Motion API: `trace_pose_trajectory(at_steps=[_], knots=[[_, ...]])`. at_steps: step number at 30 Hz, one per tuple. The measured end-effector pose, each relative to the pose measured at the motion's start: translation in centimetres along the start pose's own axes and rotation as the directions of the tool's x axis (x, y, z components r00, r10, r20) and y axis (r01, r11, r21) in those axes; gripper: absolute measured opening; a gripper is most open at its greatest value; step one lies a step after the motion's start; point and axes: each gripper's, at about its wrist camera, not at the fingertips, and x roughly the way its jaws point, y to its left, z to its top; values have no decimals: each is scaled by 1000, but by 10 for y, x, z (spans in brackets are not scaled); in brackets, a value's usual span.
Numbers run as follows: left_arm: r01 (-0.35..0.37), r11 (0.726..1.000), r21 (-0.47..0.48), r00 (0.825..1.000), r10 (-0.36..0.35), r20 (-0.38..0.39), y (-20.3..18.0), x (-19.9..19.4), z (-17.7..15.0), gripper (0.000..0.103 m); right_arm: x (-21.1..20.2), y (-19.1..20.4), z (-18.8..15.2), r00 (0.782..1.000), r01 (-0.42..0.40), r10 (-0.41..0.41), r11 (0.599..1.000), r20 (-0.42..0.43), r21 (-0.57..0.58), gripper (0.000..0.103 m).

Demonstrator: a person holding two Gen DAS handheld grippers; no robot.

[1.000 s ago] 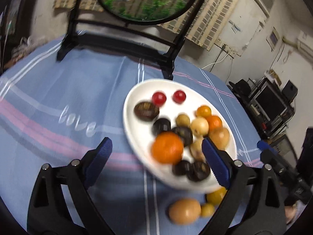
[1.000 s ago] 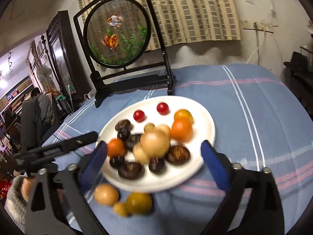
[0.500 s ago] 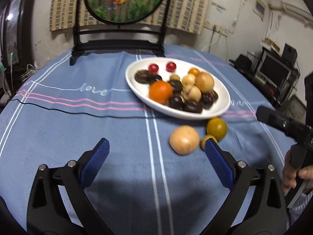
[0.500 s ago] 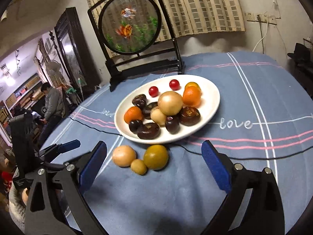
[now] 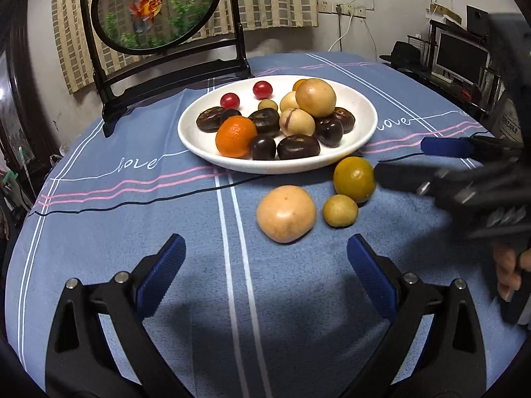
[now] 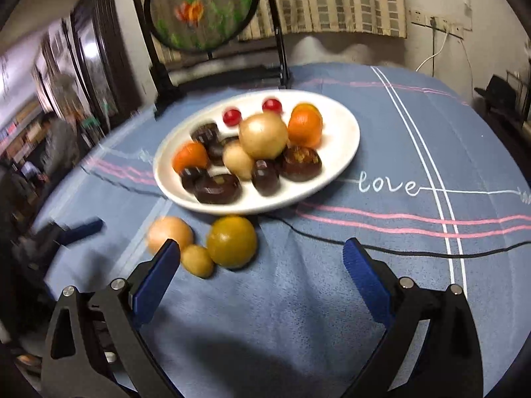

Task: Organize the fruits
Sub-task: 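Withdraw both grippers from the plate toward the remaining fruits, then grasp a large yellow-green fruit with the right gripper while the left approaches a small yellow fruit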

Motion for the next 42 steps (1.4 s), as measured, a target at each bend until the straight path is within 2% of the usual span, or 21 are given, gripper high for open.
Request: trace_pose_trajectory(at_steps=[5,9,12,13,14,16,17,19,21,25,30,36,39,42], knots=[[-1,1000,1,1000,1,1,0,0,0,100,13,-6,0,996,81,-82,996,-32,-35,99],[-6,1000,6,1000,6,5,-2,-2,0,100,11,-30,3,989,148,-148,989,-29,16,99],[-7,1000,7,1000,7,7,-2,-2,0,100,-1,-54,5,982,189,-190,977,0,101,99],[-8,1000,9,1000,8,7,-2,-2,0,100,-6,-59,4,986,162,-165,979,17,126,99],[-8,1000,12,1000,8,9,-3,-2,0,100,-13,-60,4,994,94,-101,986,40,141,99],[-7,1000,19,1000,6,8,-4,-2,0,100,-17,-50,3,998,3,-10,993,64,118,98],[-6,1000,21,1000,6,7,-5,-2,0,100,-18,-45,3,997,-36,29,994,71,100,94],[-4,1000,25,1000,4,-6,-5,-1,-1,100,-16,-35,2,991,-126,122,990,59,71,70],[3,1000,14,1000,-3,-31,-3,3,-2,100,-7,-28,0,984,-176,175,982,27,63,64],[16,1000,7,999,-15,-52,0,6,-2,100,3,-18,-3,982,-187,187,982,-10,31,59],[19,1000,19,997,-18,-70,-2,10,-3,100,7,-12,-3,986,-165,165,986,-14,-9,53],[23,999,23,992,-20,-127,-2,20,-5,100,21,7,1,990,-136,133,988,-38,-73,48],[32,999,12,988,-30,-149,0,25,-6,101,25,6,4,990,-139,136,989,-39,-60,47],[52,999,-12,985,-53,-162,3,28,-7,101,32,-10,7,983,-174,175,984,-54,23,40]])
